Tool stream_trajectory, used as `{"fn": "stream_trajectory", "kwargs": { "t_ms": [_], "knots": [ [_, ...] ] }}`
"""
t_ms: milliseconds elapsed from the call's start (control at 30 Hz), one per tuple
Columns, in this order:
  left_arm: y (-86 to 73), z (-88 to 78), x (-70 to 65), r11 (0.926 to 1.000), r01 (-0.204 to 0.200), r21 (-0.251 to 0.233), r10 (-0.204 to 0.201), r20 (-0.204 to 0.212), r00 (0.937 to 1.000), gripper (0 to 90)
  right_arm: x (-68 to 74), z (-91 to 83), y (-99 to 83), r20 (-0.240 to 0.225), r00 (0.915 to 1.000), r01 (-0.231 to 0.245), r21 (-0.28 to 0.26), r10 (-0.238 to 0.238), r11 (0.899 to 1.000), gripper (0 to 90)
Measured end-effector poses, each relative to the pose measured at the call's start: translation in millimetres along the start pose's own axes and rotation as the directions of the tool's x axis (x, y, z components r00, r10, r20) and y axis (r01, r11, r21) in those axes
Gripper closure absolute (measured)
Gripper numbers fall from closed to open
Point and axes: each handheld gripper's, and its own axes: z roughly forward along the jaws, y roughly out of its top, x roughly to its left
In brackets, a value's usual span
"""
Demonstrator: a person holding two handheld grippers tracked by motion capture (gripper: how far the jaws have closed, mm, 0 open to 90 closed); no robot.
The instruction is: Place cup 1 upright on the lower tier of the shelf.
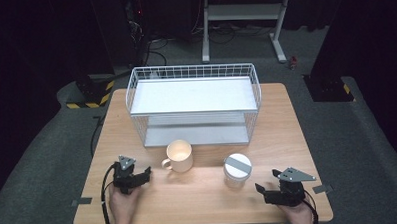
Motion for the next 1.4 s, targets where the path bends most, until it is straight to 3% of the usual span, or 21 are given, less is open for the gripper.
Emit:
{"fn": "stream_trajectory", "kwargs": {
  "t_ms": [533,800,967,1133,1233,1400],
  "knots": [
    [0.0,0.0,0.1,1.0,0.001,0.0,-0.001,0.0,1.0,22.8,21.7,12.3,6.1,-0.076,0.9947,0.069,0.001,-0.069,0.998,13.4],
    [0.2,0.2,0.4,1.0,0.002,-0.001,-0.002,-0.001,1.0,23.0,34.3,25.2,16.9,-0.112,0.9855,0.129,0.0,-0.128,0.992,11.6],
    [0.3,0.2,0.3,1.0,0.002,0.0,-0.002,-0.004,1.0,23.1,33.8,34.1,25.0,-0.152,0.9834,0.099,-0.012,-0.1,0.995,10.6],
    [0.3,0.3,0.3,1.0,0.003,-0.001,-0.003,-0.004,1.0,23.2,36.1,39.6,31.8,-0.156,0.9802,0.121,-0.02,-0.122,0.992,10.4],
    [0.3,0.5,0.4,1.0,0.006,-0.003,-0.006,-0.005,1.0,23.3,40.5,43.0,37.4,-0.132,0.9793,0.151,-0.029,-0.154,0.988,10.4],
    [0.3,0.4,0.4,1.0,0.006,-0.002,-0.006,-0.005,1.0,23.3,44.1,46.8,41.3,-0.13,0.9783,0.158,-0.038,-0.161,0.987,10.6]
  ]
}}
